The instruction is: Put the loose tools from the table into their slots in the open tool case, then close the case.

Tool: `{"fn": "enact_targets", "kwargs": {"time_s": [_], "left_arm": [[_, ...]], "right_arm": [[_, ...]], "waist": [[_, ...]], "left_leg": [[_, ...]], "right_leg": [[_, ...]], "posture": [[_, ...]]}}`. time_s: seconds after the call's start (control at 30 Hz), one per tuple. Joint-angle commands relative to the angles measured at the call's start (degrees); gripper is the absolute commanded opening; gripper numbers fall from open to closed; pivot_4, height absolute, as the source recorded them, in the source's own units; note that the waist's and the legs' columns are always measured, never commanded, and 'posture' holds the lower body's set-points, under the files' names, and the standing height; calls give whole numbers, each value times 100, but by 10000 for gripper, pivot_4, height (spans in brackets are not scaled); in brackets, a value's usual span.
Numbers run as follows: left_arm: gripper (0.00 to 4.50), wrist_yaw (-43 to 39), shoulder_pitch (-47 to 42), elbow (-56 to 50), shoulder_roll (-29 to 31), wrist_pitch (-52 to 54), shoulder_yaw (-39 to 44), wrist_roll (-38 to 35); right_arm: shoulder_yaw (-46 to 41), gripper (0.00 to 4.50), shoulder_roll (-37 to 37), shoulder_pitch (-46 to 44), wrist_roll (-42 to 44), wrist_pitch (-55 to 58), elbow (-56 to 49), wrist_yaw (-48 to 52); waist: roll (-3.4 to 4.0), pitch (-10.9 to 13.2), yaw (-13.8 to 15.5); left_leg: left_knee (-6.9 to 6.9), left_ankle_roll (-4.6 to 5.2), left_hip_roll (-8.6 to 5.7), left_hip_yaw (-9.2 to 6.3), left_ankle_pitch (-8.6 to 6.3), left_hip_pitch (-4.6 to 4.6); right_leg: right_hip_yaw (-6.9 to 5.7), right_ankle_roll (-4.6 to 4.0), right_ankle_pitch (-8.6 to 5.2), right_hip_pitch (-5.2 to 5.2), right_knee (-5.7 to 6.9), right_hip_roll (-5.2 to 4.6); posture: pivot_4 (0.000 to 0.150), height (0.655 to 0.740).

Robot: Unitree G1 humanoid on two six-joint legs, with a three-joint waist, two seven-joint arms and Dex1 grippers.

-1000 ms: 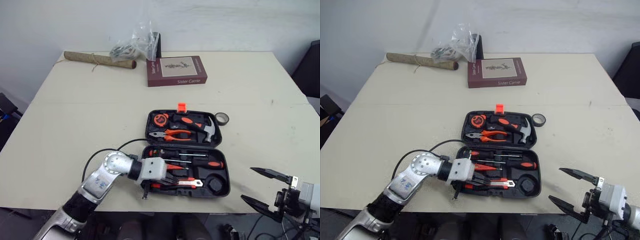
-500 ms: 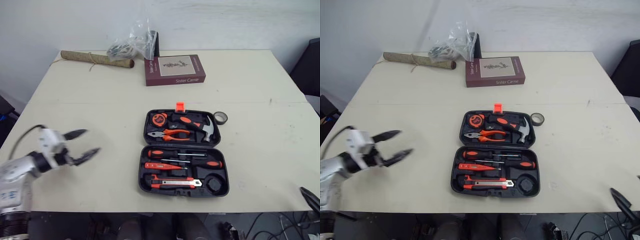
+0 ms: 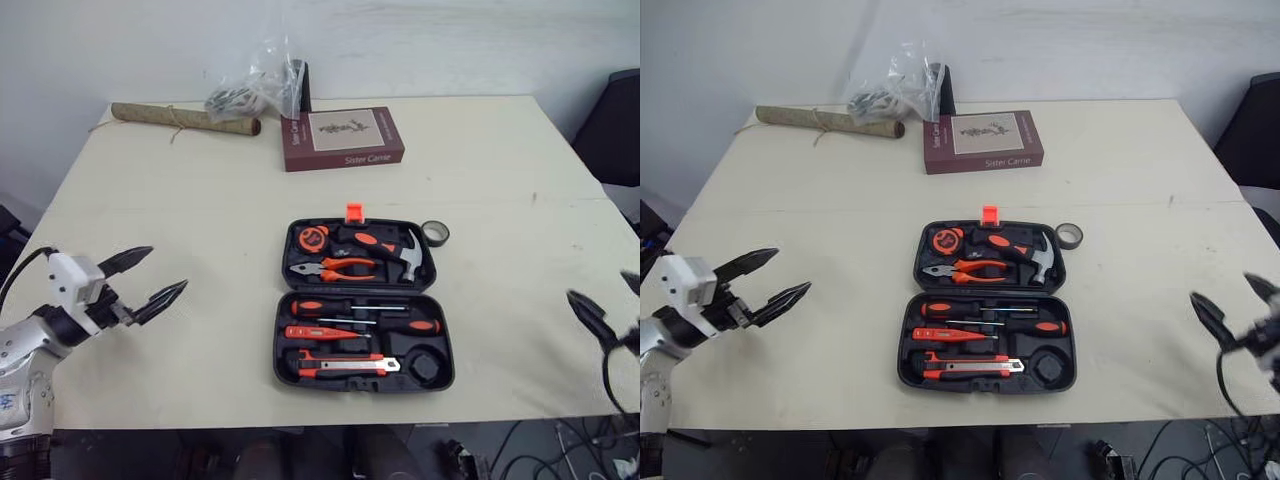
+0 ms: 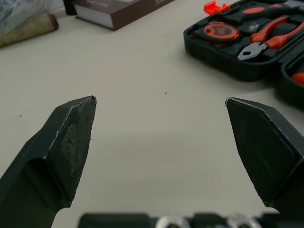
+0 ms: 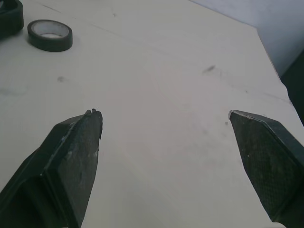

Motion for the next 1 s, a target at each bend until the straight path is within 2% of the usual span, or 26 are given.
{"fn": "enact_targets", "kwargs": {"time_s": [0.03, 0.13, 0.23, 0.37, 0.47, 0.57, 0.67, 0.8, 1.0], "left_arm": [[44203, -34, -493, -511, 138, 284, -225, -260], [44203, -117, -1001, -635, 84, 457, -588, -286], [44203, -221, -1405, -707, -30, 627, -944, -329], [44203, -287, -1667, -690, -294, 613, -1349, -236], [44203, -318, -1670, -711, -400, 570, -1550, -130], [45000, -238, -1610, -802, -505, 525, -1650, -81], [45000, -197, -1546, -858, -554, 499, -1665, -62], [45000, -133, -1380, -1029, -564, 501, -1658, -43], [45000, 14, -1130, -1328, -537, 570, -1586, -69]], "right_arm": [[876, 45000, -608, -821, -179, 736, -386, 597], [1971, 45000, -1042, -1958, -754, 1111, -189, 1252], [2962, 45000, -1164, -3230, -1288, 1376, 354, 2038], [4100, 45000, -882, -4913, -2172, 946, 1569, 3073], [4621, 45000, -555, -5679, -2732, 432, 2474, 3338], [5051, 35830, -215, -6380, -3344, 79, 3529, 3334], [5155, 22008, 86, -6839, -3623, -292, 4304, 3145], [5170, 22008, 439, -7260, -3880, -702, 5001, 2900], [5141, 22008, 597, -7542, -4057, -1049, 5367, 3012]], "waist": [[0, 0, 10], [0, 2, 33], [-1, 6, 20], [-3, 11, 11], [-5, 13, -32], [-8, 17, -109], [-8, 19, -129], [-8, 19, -177], [-7, 19, -241]], "left_leg": [[0, -2, 0, 0, 3, -2], [4, -6, 3, -2, 5, -4], [18, -2, 3, 6, 6, -14], [24, 2, 2, 26, 5, -28], [53, 2, 11, 32, 5, -90], [82, 3, 17, 31, 4, -125], [90, 4, 14, 34, 4, -128], [89, 4, 15, 39, 4, -128], [91, 4, 14, 46, 4, -140]], "right_leg": [[0, 0, 0, -4, 4, 2], [-1, 0, 0, -5, 4, 9], [4, 2, 1, -12, 4, 8], [18, 3, 2, -33, 7, 8], [23, 3, 2, -96, 31, 13], [21, 3, 2, -130, 52, 14], [27, 3, 2, -139, 68, 11], [33, 3, 2, -153, 88, 11], [40, 3, 2, -171, 102, 10]], "posture": [[1500, 7400], [1500, 7400], [1500, 7400], [1500, 7400], [1500, 7400], [1500, 7400], [1500, 7400], [1500, 7400], [1500, 7400]]}}
